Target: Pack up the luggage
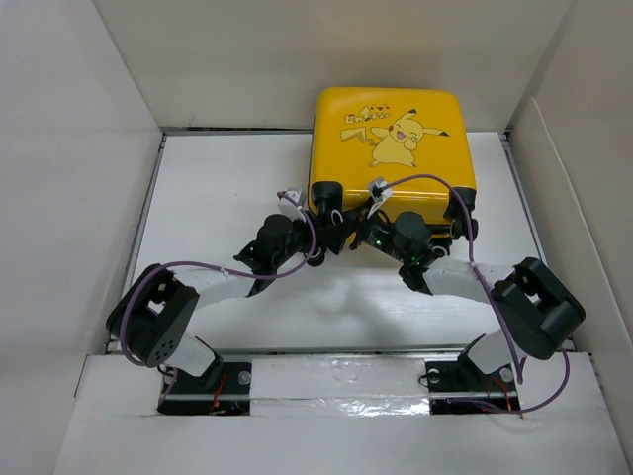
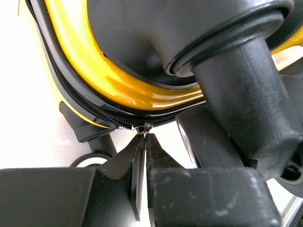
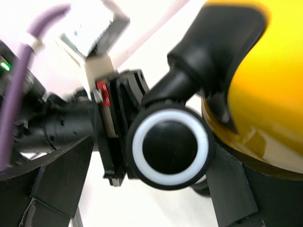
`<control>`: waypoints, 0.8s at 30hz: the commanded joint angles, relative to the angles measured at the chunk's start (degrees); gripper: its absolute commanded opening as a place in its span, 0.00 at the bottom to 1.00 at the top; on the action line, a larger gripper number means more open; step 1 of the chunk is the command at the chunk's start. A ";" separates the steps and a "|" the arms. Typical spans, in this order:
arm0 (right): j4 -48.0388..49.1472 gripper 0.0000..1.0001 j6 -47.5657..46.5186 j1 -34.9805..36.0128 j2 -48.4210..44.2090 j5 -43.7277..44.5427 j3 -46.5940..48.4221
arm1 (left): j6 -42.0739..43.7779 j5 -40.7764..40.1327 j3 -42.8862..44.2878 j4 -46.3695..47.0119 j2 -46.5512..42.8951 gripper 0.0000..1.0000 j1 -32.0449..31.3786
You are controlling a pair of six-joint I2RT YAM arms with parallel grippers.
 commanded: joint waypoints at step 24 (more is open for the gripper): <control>2.15 0.35 6.93 -1.02 5.96 8.24 5.90 | 1.09 4.44 3.19 6.99 -1.50 0.00 -2.04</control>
